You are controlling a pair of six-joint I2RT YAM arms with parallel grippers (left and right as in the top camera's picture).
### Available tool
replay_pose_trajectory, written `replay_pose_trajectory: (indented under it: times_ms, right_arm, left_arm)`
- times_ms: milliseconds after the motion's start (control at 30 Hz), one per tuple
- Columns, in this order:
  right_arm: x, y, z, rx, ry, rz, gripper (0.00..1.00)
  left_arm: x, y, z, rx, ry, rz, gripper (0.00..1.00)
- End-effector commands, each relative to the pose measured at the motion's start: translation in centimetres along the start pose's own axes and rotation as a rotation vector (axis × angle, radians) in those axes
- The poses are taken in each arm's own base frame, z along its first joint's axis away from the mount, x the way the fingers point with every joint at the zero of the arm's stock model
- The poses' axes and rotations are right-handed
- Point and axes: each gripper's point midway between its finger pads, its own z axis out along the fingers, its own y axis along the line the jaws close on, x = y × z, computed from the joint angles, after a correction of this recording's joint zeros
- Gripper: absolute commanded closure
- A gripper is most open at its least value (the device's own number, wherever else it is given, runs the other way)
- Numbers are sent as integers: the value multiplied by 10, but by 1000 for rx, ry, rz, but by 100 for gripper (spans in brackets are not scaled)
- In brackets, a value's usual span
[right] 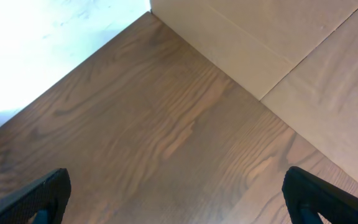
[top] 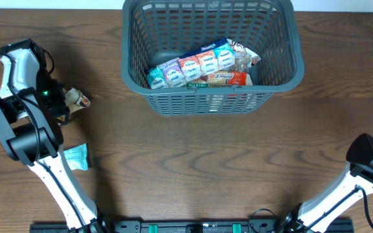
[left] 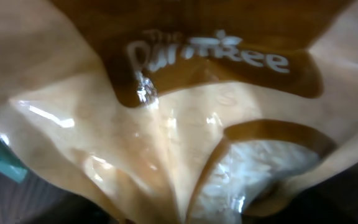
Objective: Pack container
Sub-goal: 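Carry the brown-and-white bag over the basket and release it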
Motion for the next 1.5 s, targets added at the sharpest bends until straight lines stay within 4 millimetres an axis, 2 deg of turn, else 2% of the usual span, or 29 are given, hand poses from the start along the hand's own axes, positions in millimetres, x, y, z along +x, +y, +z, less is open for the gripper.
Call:
replay_pose_trajectory:
  times_ms: [0, 33, 67, 100, 333, 400, 467, 600, 733, 867, 900, 1000, 1100, 1167, 1267, 1400, 1467]
  right_arm:
    - [0, -5, 0, 10, 0, 18, 1]
    - [0, -5, 0, 10, 0, 18, 1]
    - [0, -5, 0, 10, 0, 18, 1]
    - [0, -5, 0, 10, 0, 18, 1]
    - [0, -5, 0, 10, 0, 18, 1]
    - [0, -5, 0, 10, 0, 18, 1]
    - [0, -5, 0, 10, 0, 18, 1]
    - [0, -5, 0, 10, 0, 18, 1]
    - [0, -5, 0, 10, 0, 18, 1]
    - [0, -5, 0, 10, 0, 18, 1]
    - [0, -5, 0, 10, 0, 18, 1]
    - [0, -5, 0, 10, 0, 18, 1]
    - [0, -5, 0, 10, 0, 18, 1]
    - [0, -5, 0, 10, 0, 18, 1]
    - [0, -5, 0, 10, 0, 18, 1]
    - [0, -5, 0, 10, 0, 18, 1]
    - [0, -5, 0, 10, 0, 18, 1]
  left_arm:
    - [-3, 6, 3, -23, -15, 28, 57]
    - [-3, 6, 3, -25, -15, 29, 70]
    - [-3, 7, 3, -28, -16, 29, 88]
    - [-3, 8, 3, -31, -16, 29, 94]
    - [-2, 13, 1, -49, -17, 64, 95]
    - [1, 12, -3, -36, -18, 110, 94]
    - [5, 10, -15, 1, -23, 172, 94]
    - [7, 2, -63, 139, -130, 278, 94]
    - [5, 1, -143, 356, -301, 360, 94]
    - [18, 6, -233, 630, -401, 484, 94]
    - [26, 12, -262, 723, -416, 522, 94]
    - [49, 28, -317, 910, -443, 622, 94]
    - [88, 55, -371, 1092, -491, 778, 94]
    - [120, 75, -396, 1191, -519, 898, 94]
    - [175, 104, -414, 1294, -546, 1086, 94]
    - [245, 142, -416, 1385, -547, 1299, 94]
    - [274, 155, -415, 1422, -562, 1389, 95]
